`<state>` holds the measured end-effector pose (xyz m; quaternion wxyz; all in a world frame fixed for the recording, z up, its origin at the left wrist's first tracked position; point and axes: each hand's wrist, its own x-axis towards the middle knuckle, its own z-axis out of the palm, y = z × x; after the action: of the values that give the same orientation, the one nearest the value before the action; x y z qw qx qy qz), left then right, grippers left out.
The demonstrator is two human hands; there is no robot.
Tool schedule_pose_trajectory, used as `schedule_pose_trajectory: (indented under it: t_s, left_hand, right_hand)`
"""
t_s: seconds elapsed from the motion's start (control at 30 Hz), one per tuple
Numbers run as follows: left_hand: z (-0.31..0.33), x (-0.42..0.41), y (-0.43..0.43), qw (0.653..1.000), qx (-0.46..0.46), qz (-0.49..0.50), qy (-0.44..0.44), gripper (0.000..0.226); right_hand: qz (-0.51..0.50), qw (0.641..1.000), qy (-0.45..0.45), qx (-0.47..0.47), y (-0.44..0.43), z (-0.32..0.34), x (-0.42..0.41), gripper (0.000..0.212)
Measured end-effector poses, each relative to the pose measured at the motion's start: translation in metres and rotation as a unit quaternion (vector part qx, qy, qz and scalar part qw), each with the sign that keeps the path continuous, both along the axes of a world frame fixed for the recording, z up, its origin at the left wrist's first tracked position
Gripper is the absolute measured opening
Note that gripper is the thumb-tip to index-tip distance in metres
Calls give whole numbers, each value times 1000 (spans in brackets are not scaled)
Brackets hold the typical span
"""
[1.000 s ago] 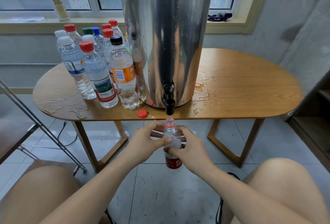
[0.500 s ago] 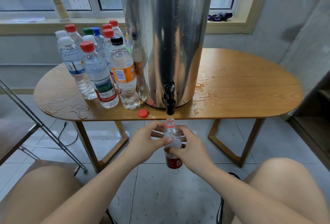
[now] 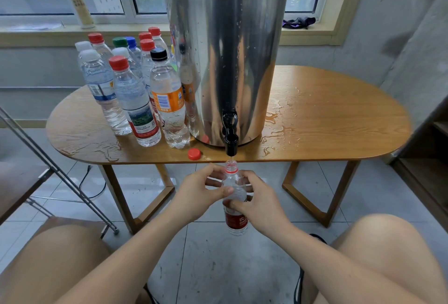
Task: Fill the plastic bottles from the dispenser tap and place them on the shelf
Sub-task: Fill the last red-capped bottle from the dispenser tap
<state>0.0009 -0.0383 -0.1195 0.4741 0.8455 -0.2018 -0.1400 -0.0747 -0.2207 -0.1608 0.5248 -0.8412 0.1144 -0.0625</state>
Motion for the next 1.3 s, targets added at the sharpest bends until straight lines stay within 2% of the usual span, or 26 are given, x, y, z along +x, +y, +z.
schedule_pose_trajectory:
  t_s: [1.3]
  left_hand:
    - [-2,1,1,1000,-13,-2,4,39]
  right_hand:
    - [-5,1000,-8,-16,1,2,0,69]
